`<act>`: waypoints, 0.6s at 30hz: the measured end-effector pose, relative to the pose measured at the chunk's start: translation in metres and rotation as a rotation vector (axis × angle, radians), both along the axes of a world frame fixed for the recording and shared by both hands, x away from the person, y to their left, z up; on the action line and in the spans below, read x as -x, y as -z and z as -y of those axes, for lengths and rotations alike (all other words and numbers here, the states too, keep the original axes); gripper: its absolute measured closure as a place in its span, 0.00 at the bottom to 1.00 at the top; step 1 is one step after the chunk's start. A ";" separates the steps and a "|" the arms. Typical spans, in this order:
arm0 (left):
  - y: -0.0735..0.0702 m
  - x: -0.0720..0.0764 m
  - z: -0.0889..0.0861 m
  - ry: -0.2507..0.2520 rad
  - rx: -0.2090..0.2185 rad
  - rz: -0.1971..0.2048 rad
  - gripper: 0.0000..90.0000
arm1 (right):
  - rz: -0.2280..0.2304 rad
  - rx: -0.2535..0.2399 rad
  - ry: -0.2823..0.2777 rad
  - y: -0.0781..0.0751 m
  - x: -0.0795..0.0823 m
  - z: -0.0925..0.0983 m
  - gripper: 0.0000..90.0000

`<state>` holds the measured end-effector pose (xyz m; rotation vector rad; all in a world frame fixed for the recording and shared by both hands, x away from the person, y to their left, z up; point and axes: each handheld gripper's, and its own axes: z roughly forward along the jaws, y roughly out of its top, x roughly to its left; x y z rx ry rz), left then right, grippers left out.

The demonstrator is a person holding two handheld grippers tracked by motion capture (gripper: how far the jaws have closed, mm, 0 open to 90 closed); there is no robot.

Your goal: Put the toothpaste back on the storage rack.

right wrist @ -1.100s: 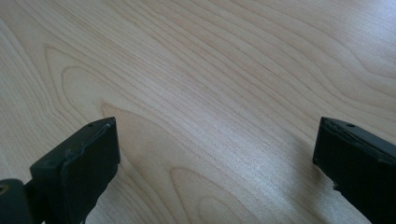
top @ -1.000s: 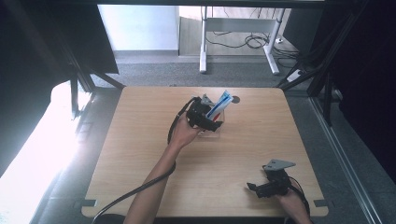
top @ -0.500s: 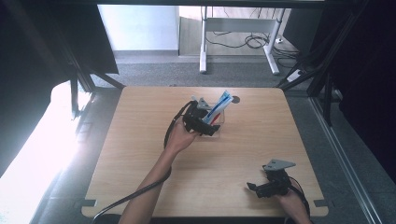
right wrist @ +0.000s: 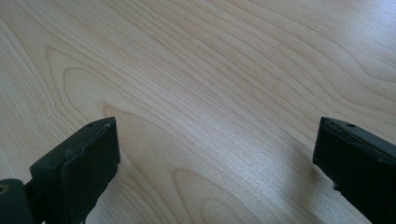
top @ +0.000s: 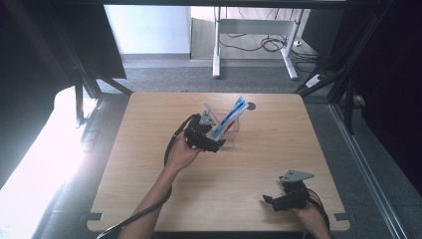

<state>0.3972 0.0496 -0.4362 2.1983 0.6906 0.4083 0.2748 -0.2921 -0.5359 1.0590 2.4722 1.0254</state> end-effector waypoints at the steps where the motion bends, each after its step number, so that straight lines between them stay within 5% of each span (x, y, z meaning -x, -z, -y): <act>1: 0.000 0.002 -0.002 -0.004 0.007 -0.004 0.15 | 0.001 0.001 -0.001 0.000 0.000 0.000 0.01; 18: 0.019 0.044 -0.041 -0.017 0.055 -0.025 0.15 | -0.006 0.006 -0.005 0.002 0.000 -0.003 0.01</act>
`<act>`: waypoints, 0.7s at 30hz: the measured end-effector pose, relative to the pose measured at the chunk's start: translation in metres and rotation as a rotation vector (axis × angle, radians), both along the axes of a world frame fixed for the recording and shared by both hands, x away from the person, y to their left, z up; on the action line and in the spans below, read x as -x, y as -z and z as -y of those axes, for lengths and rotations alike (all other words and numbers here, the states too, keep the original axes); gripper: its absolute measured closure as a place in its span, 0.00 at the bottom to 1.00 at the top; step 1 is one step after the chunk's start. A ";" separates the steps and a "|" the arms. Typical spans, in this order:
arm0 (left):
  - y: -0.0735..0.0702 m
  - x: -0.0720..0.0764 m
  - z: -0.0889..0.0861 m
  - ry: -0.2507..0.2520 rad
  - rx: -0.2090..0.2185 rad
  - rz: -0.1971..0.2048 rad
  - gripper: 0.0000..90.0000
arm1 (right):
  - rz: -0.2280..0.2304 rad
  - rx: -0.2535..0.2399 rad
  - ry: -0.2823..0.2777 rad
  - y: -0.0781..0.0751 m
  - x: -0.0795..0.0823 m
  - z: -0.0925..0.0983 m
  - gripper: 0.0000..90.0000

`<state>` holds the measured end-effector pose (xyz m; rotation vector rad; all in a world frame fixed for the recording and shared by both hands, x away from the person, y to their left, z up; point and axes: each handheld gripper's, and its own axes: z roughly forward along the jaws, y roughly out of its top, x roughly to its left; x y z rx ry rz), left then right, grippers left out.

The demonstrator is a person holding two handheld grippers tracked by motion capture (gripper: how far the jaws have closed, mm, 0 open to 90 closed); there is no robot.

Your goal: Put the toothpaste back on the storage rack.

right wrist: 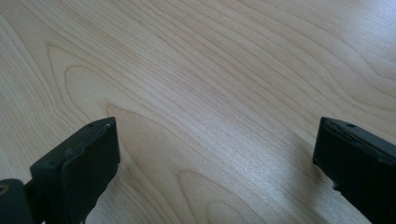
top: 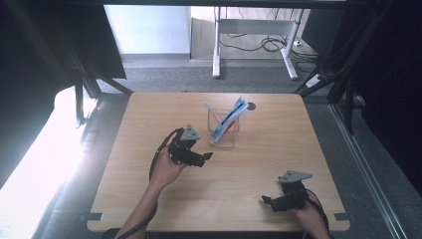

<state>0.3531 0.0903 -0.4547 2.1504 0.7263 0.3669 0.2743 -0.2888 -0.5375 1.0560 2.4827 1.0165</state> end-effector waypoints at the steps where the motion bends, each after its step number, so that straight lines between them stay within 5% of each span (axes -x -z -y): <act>1: 0.002 0.003 -0.002 0.000 0.000 -0.002 0.15 | 0.003 0.000 0.002 0.000 0.000 0.000 0.01; 15: 0.030 0.039 -0.032 -0.032 0.011 -0.030 0.15 | -0.002 0.007 -0.003 0.002 0.000 -0.004 0.01; 18: 0.035 0.043 -0.035 -0.040 -0.038 -0.026 0.15 | 0.003 0.007 -0.005 0.001 0.001 -0.005 0.01; 21: 0.043 0.047 -0.039 -0.047 -0.038 -0.052 0.15 | 0.007 0.003 -0.005 0.000 0.001 -0.005 0.01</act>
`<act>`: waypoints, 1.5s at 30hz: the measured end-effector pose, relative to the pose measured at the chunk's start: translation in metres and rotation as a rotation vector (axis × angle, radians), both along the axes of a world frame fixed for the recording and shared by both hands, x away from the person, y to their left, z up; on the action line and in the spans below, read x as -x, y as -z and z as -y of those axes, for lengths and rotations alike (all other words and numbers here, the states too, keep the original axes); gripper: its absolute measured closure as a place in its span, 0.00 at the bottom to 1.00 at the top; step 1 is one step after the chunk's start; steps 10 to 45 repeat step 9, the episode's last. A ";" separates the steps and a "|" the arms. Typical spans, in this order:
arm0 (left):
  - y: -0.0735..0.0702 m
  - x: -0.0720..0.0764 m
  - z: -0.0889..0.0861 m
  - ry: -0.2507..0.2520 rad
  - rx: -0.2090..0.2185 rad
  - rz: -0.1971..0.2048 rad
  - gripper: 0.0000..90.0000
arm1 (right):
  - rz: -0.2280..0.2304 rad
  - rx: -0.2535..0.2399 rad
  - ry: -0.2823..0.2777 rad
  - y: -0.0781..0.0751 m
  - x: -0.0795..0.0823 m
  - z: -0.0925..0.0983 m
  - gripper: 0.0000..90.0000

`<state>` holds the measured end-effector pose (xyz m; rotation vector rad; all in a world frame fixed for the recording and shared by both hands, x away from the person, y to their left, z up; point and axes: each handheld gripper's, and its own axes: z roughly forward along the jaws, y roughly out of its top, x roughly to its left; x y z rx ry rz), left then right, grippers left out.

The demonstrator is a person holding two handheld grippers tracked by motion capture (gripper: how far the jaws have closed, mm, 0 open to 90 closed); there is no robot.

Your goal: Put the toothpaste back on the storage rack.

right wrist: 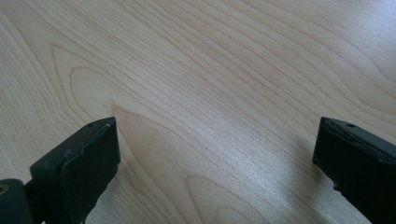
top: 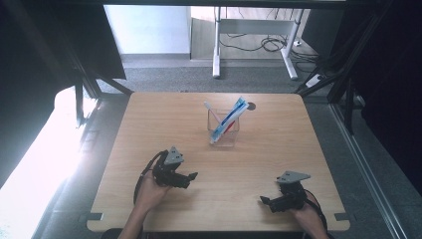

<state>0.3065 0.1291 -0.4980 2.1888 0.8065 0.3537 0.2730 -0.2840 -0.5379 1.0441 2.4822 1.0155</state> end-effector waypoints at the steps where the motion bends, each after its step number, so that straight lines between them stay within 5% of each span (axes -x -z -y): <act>1: 0.003 0.001 -0.001 -0.005 -0.009 -0.005 0.15 | 0.000 0.001 0.000 0.000 0.000 0.000 0.01; 9: 0.014 0.003 -0.004 -0.023 -0.043 -0.024 0.15 | 0.004 0.002 -0.003 0.000 0.000 0.001 0.01; 45: 0.014 0.003 -0.004 -0.023 -0.043 -0.024 0.15 | 0.004 0.002 -0.003 0.000 0.000 0.001 0.01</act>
